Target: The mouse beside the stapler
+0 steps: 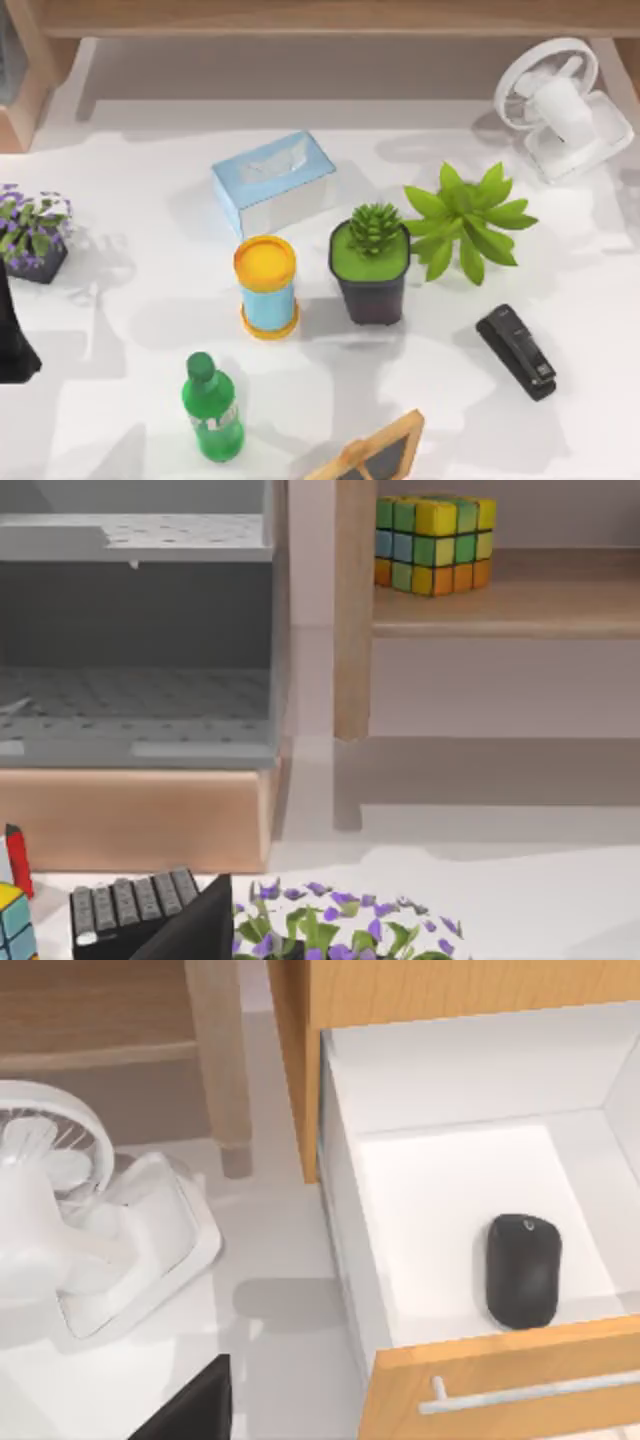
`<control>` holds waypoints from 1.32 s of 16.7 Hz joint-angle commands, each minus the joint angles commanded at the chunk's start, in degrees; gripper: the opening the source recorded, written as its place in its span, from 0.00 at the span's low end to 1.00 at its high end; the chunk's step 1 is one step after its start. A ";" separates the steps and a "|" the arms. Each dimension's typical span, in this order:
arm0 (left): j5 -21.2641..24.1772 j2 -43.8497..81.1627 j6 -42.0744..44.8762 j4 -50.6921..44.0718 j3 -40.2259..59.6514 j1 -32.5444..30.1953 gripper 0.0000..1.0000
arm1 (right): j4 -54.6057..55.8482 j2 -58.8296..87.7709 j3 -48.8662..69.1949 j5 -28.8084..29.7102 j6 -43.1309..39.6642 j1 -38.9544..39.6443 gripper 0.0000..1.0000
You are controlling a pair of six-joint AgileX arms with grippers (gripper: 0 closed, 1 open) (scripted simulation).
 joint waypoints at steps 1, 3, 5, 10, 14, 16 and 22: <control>0.00 0.00 0.00 0.00 0.00 0.00 1.00 | -3.42 6.31 5.83 0.08 -0.17 -1.04 1.00; 0.00 0.00 0.00 0.00 0.00 0.00 1.00 | -10.27 19.13 17.48 0.25 -0.57 -3.11 1.00; 0.00 0.00 0.00 0.00 0.00 0.00 1.00 | -16.92 31.87 28.86 0.44 -1.04 -5.11 1.00; 0.00 0.00 0.00 0.00 0.00 0.00 1.00 | -31.34 60.93 54.47 0.80 -2.10 -9.27 1.00; 0.00 0.00 0.00 0.00 0.00 0.00 1.00 | -39.21 78.15 69.95 0.62 -2.40 -10.97 1.00; 0.00 0.00 0.00 0.00 0.00 0.00 1.00 | -41.52 83.64 75.26 0.26 -2.23 -11.00 1.00; 0.00 0.00 0.00 0.00 0.00 0.00 1.00 | -42.93 87.62 79.59 -0.28 -1.85 -10.58 1.00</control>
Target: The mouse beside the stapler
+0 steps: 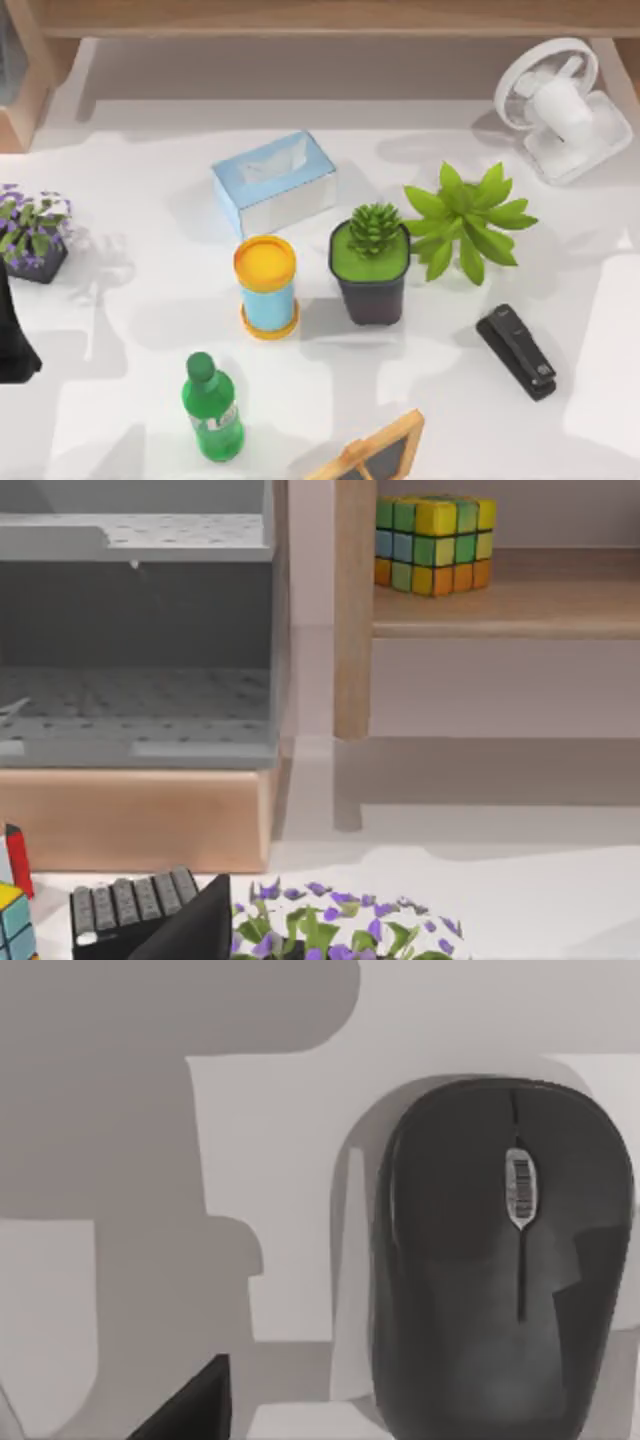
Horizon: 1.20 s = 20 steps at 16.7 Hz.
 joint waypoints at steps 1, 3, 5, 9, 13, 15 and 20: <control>0.00 0.00 0.00 0.00 0.00 0.00 1.00 | 0.00 0.00 0.00 0.00 0.00 0.00 1.00; 0.00 0.00 0.00 0.00 0.00 0.00 1.00 | 0.06 0.02 -0.16 0.05 -0.04 -0.13 1.00; 0.00 0.00 0.00 0.00 0.00 0.00 1.00 | -0.35 -0.21 -0.06 -0.02 -0.36 -0.31 1.00; 0.00 0.00 0.00 0.00 0.00 0.00 1.00 | -2.18 -1.50 0.16 -0.23 -1.27 -0.95 1.00; 0.00 0.00 0.00 0.00 0.00 0.00 1.00 | -2.94 -2.64 -0.12 -0.32 -1.48 -1.26 1.00; 0.00 0.00 0.00 0.00 0.00 0.00 1.00 | -2.31 -3.06 -0.88 -0.29 -1.48 -1.29 1.00; 0.00 0.00 0.00 0.00 0.00 0.00 1.00 | 2.30 -1.83 -4.89 -0.08 -0.88 -0.79 1.00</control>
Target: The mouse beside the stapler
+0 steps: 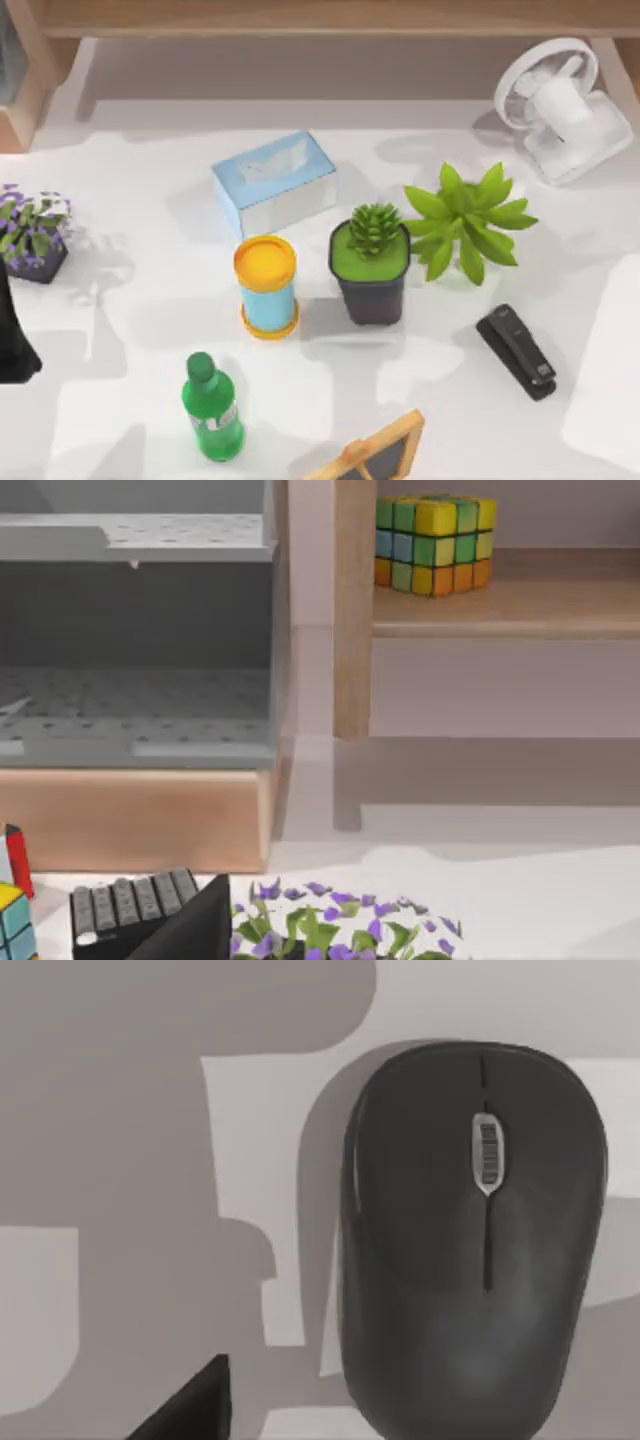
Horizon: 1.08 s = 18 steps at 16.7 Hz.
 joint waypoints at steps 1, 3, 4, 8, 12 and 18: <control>0.00 0.00 0.00 0.00 0.00 0.00 1.00 | 1.25 0.67 -0.55 0.05 0.28 0.20 1.00; 0.00 0.00 0.00 0.00 0.00 0.00 1.00 | 3.37 1.91 -0.91 0.10 0.78 0.65 1.00; 0.00 0.00 0.00 0.00 0.00 0.00 1.00 | 3.94 2.30 -0.90 0.09 0.91 0.81 1.00; 0.00 0.00 0.00 0.00 0.00 0.00 1.00 | 4.00 2.35 -0.89 0.09 0.92 0.83 1.00; 0.00 0.00 0.00 0.00 0.00 0.00 1.00 | 4.00 2.35 -0.89 0.09 0.92 0.83 0.70; 0.00 0.00 0.00 0.00 0.00 0.00 1.00 | 4.00 2.35 -0.89 0.09 0.92 0.83 0.25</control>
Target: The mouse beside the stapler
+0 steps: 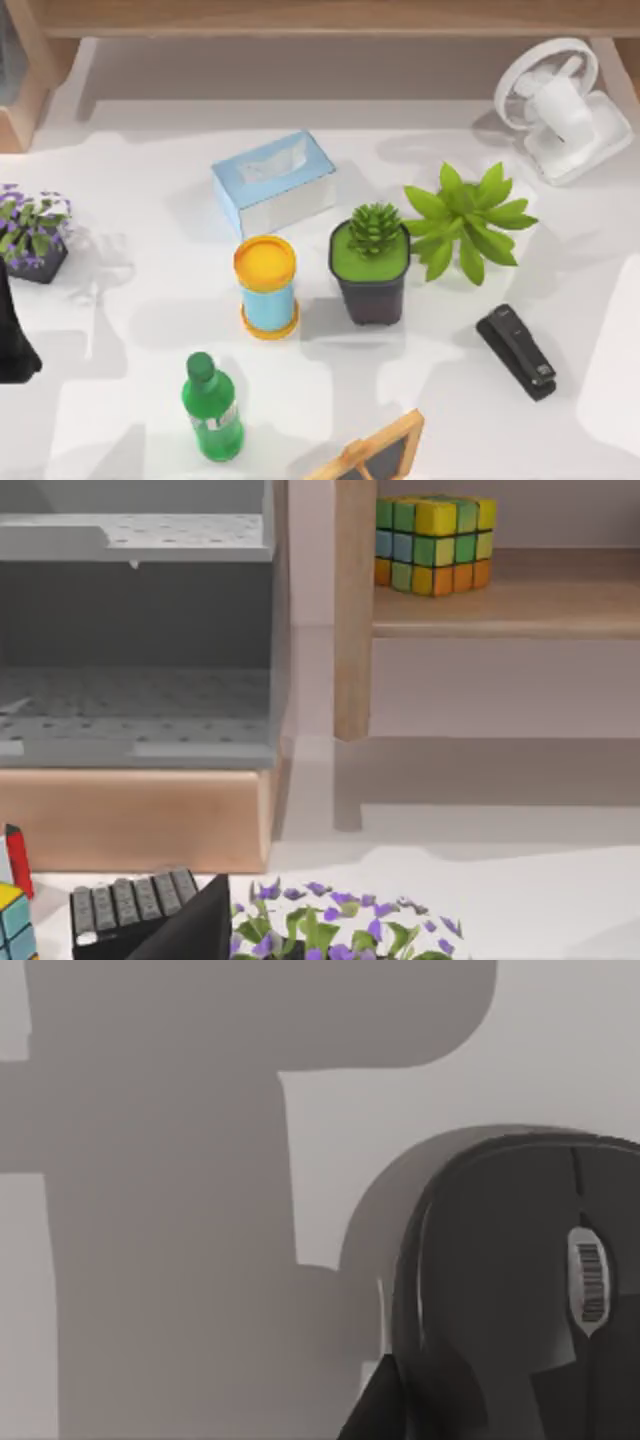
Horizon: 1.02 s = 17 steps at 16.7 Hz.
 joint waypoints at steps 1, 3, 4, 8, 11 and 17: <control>0.00 0.00 0.00 0.00 0.00 0.00 1.00 | 0.00 0.00 0.00 0.00 0.00 0.00 0.17; 0.00 0.00 0.00 0.00 0.00 0.00 1.00 | 0.00 0.00 0.00 0.00 0.00 0.00 0.02; 0.00 0.00 0.00 0.00 0.00 0.00 1.00 | 0.00 0.00 0.00 0.00 0.00 0.00 0.00; 0.00 0.00 0.00 0.00 0.00 0.00 1.00 | 0.00 0.00 0.00 0.00 0.00 0.00 0.00; 0.00 0.00 0.00 0.00 0.00 0.00 1.00 | 0.00 0.00 0.00 0.00 0.00 0.00 0.00; 0.00 0.00 0.00 0.00 0.00 0.00 1.00 | -1.20 -3.87 -2.20 -3.27 -0.58 -1.52 0.00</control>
